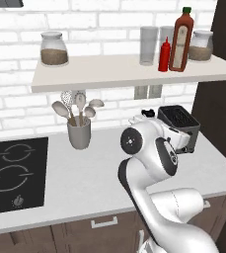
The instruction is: Put the shaker and condiment bottle from the counter next to their counterparts in the cabinet.
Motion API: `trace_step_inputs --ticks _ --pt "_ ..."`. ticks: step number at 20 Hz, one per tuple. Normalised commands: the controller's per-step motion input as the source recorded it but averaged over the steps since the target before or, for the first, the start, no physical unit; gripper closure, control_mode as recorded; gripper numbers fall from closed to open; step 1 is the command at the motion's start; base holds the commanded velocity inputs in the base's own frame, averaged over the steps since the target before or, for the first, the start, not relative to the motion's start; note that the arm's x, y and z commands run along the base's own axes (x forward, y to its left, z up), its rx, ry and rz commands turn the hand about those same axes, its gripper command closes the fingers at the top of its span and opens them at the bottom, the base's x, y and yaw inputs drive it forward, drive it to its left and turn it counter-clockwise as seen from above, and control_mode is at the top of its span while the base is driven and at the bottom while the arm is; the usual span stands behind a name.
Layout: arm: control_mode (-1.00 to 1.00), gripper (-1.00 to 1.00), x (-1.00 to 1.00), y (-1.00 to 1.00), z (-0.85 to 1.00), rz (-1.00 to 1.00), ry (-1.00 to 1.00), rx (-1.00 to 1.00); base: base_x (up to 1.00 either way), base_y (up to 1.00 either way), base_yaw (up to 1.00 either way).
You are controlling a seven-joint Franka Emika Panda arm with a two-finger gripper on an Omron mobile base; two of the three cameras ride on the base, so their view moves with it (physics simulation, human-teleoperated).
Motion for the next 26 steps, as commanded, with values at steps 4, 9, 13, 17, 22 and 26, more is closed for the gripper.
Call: trace_step_inputs --ticks 4,9,13,17,22,26 --pt "-1.0 -1.0 0.0 0.0 -0.51 -0.02 0.0 0.0 0.0 0.0 0.0" --pt "-1.0 -1.0 0.0 0.0 -0.52 -0.04 0.0 0.0 0.0 0.0 0.0" --pt "-1.0 -1.0 0.0 0.0 -0.51 -0.03 0.0 0.0 0.0 0.0 0.0" --pt "-1.0 -1.0 0.0 0.0 -0.52 -0.02 -0.01 0.0 0.0 0.0 0.0" --pt "-1.0 -1.0 0.0 0.0 -0.5 -0.02 0.0 0.0 0.0 0.0 0.0" --pt "-1.0 -1.0 0.02 0.0 -0.42 0.0 0.0 0.0 0.0 0.0 0.0"
